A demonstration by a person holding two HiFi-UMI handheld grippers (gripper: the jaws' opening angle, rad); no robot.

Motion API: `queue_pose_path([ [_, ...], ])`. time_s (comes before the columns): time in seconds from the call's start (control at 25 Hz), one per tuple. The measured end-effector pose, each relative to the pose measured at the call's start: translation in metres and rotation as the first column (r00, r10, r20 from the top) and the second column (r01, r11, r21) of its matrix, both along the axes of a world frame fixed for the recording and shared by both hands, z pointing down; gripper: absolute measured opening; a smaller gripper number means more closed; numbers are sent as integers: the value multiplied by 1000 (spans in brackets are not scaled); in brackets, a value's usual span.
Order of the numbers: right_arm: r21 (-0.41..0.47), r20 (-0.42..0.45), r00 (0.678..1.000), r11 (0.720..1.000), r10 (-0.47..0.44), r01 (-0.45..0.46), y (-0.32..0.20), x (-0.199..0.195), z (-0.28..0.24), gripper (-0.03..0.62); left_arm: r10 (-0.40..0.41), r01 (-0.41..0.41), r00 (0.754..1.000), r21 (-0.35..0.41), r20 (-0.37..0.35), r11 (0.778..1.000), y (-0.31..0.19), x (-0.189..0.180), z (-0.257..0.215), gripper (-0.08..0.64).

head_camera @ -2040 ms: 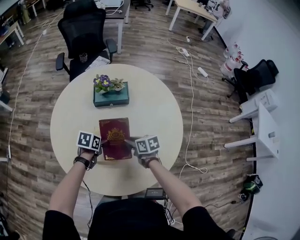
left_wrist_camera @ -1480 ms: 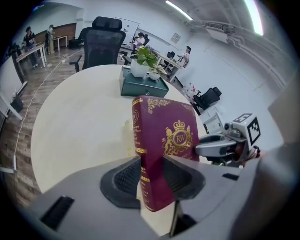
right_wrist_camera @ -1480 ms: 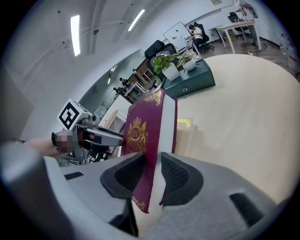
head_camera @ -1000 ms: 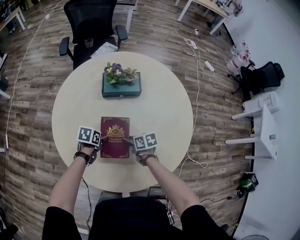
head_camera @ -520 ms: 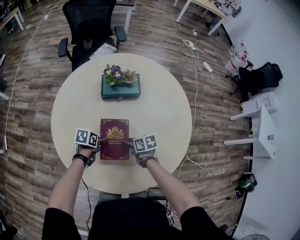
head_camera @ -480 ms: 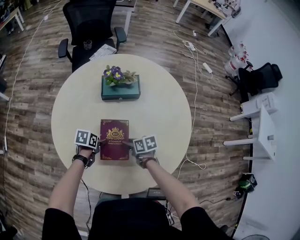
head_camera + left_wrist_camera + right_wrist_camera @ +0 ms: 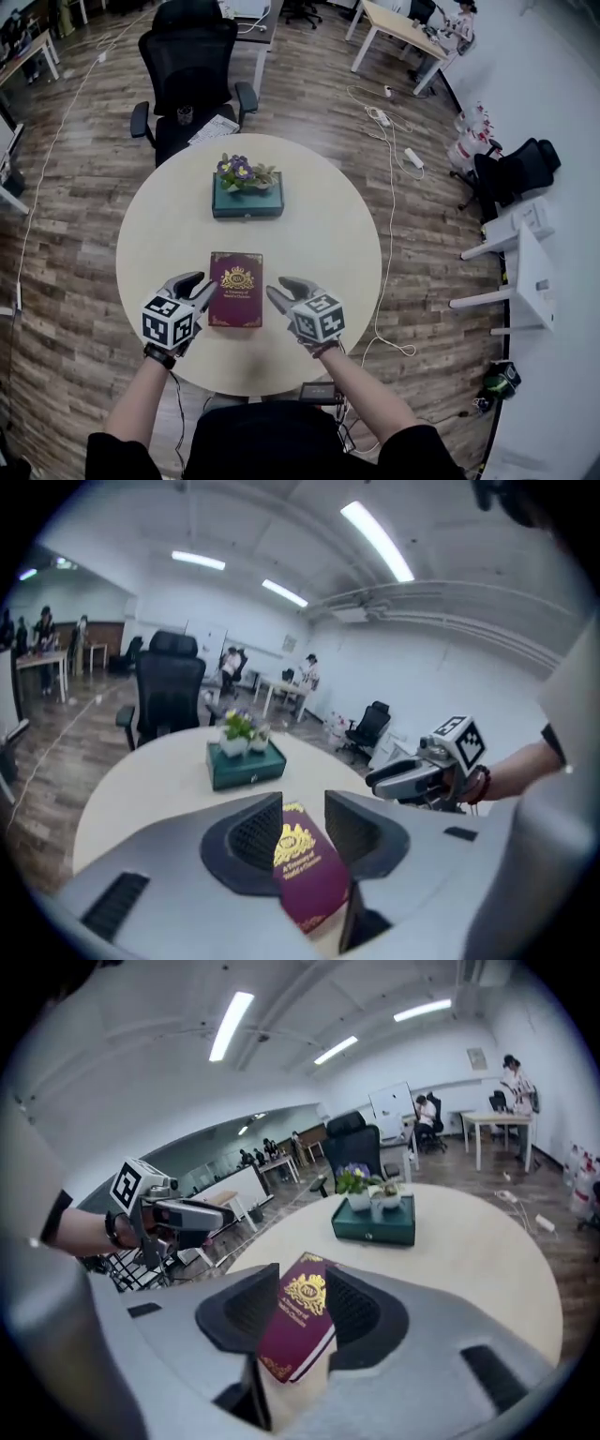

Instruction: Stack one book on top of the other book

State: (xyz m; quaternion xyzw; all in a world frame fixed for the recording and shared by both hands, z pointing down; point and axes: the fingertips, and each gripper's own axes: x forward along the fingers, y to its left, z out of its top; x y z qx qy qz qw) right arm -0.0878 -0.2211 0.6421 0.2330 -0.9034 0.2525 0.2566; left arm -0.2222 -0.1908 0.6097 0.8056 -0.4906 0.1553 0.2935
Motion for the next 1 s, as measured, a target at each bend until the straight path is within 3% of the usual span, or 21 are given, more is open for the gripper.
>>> queue_pose_path([
  [0.12, 143, 64, 997, 989, -37, 27, 17, 0, -64, 156, -47, 41, 999, 245, 17, 969, 10, 12, -70, 130],
  [0.28, 315, 153, 986, 949, -65, 14, 47, 7, -143, 140, -122, 84, 991, 477, 49, 875, 45, 29, -154, 115],
  [0.36, 368, 183, 980, 930, -75, 3, 65, 13, -170, 132, -163, 108, 985, 539, 57, 836, 64, 35, -185, 108],
  [0.48, 428, 212, 974, 904, -83, -16, 92, 22, -199, 124, -187, 126, 981, 586, 46, 801, 96, 43, -205, 89],
  [0.6, 524, 288, 950, 850, -118, -54, 117, 24, -230, 113, -221, 121, 972, 651, 74, 749, 123, 48, -223, 66],
  [0.76, 595, 321, 941, 796, -111, -109, 136, 32, -248, 85, -244, 107, 965, 713, 92, 693, 146, 59, -237, 48],
  [0.84, 601, 317, 942, 792, -106, -113, 141, 33, -244, 58, -248, 98, 963, 724, 103, 683, 153, 65, -237, 35],
  [1.0, 575, 313, 947, 808, -72, -129, 141, 37, -230, 17, -246, 94, 962, 695, 122, 713, 155, 72, -225, 18],
])
